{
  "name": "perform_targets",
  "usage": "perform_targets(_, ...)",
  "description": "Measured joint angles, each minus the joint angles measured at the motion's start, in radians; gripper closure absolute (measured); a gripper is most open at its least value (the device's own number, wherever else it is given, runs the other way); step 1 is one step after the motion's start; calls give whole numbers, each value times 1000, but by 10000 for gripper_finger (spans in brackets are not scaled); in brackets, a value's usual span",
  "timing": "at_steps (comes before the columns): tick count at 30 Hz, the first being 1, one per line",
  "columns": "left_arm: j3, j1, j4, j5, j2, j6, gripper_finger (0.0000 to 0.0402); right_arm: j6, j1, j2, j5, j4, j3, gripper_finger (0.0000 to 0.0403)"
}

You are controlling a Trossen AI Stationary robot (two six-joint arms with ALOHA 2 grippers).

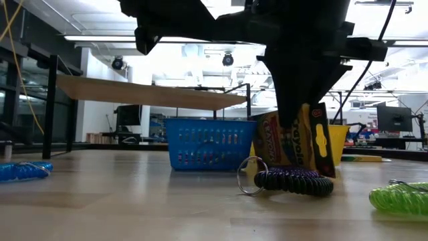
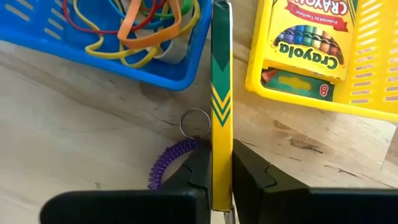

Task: Pick & Place Office Desk Supplies
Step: Put the bottom yellow crayon box into the yellow bin

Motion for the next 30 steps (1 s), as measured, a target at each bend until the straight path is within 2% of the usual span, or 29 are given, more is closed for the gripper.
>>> perform_targets(18,1,0,1,3,0,0,357,138,9,0,25,3,0,379)
perform_targets(30,2,0,2,2,0,0,357,151,22,-11,68,-12,0,380)
